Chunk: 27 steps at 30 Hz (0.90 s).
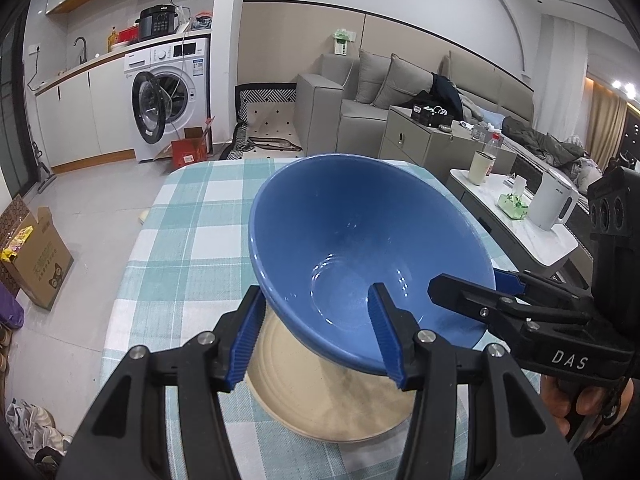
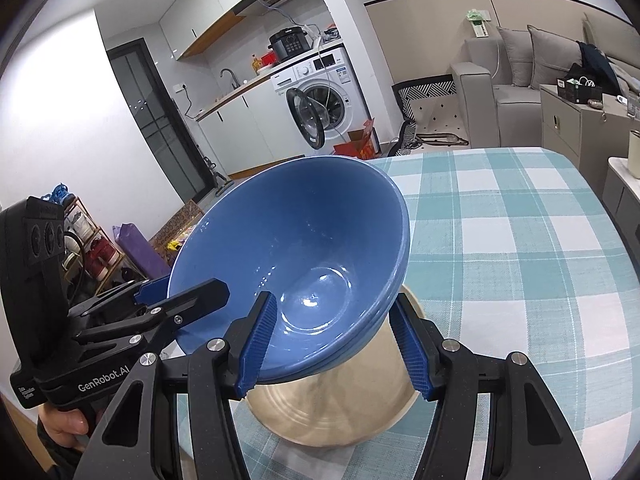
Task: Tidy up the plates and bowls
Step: 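Lower the bowl stack onto the cream plate stack with both grippers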
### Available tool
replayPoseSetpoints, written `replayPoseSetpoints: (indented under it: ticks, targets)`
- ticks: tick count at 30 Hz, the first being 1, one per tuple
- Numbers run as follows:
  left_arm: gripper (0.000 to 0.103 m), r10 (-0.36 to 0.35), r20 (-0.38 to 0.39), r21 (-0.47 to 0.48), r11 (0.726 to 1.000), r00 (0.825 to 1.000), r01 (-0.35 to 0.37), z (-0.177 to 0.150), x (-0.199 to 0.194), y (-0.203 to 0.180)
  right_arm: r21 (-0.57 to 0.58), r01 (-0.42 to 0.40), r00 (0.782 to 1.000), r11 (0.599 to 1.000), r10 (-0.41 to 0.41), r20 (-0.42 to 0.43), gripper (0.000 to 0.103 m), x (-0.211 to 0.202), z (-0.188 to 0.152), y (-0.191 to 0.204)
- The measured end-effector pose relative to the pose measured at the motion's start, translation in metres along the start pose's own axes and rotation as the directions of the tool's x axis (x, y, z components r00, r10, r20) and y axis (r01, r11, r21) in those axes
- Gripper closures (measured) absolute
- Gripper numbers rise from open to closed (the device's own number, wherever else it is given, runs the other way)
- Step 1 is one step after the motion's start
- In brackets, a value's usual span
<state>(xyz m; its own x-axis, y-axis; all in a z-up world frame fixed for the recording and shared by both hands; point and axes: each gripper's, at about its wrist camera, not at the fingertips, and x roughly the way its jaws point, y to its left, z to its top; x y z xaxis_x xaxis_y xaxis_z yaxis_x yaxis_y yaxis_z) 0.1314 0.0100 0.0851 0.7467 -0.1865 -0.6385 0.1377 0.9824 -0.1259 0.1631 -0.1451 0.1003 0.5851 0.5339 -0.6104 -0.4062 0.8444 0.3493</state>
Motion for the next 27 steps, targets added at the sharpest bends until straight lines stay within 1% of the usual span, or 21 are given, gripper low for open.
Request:
replayPoseSetpoints:
  ticks: [10,27]
  targets:
    - [0.051,0.005,-0.033,-0.018,1.0,0.999,-0.005,-0.007,0.015,0.008,0.003,-0.008,0.999,1.0,0.008,-0.035,0.042,0.019,-0.008,-0.003]
    - [0.051,0.002,-0.079,-0.026,1.0,0.997,-0.004,-0.021,0.035,0.015,0.005,-0.004,0.999,1.0,0.005,-0.053,0.042,0.029,-0.017,-0.007]
